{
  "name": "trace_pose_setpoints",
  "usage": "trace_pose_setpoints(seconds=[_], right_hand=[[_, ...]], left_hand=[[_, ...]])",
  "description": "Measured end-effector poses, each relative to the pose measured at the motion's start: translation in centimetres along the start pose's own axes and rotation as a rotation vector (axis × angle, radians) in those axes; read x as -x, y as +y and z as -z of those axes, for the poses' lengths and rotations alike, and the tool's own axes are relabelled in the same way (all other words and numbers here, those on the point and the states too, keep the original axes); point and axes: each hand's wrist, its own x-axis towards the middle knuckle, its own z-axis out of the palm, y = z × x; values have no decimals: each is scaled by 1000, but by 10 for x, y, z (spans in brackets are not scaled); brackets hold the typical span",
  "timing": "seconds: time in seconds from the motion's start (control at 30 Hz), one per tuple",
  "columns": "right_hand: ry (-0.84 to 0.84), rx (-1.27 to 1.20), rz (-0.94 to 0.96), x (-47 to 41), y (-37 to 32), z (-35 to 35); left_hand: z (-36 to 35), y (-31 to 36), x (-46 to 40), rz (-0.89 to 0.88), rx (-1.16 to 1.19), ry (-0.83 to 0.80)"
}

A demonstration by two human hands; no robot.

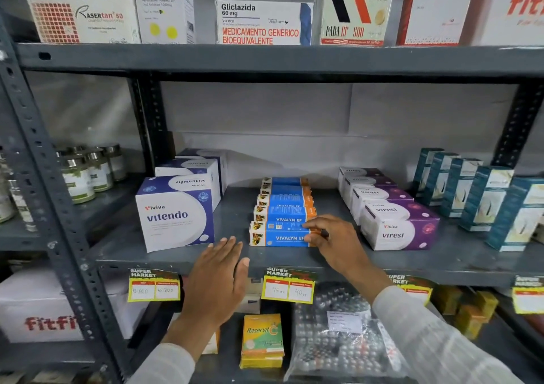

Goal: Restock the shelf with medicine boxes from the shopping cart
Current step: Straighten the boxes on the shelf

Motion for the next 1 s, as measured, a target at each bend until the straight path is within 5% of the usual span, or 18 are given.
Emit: trace_pose_setpoints(seconds=[0.6, 0.67, 0.73, 0.87, 1.0], right_hand=[[-31, 52, -19, 10, -8, 4], [-31, 161, -20, 12, -16, 2], [40, 223, 51, 11, -33, -4], [42, -50, 111, -7, -102, -42], [-193, -545, -176, -27, -166, -93]], left_hand=[[3, 4, 0, 4, 67, 21], [14, 2, 3, 68, 252, 90], [31, -6, 5, 184, 478, 336], [70, -45, -3, 400, 616, 740], [88, -78, -22, 514, 939, 503]])
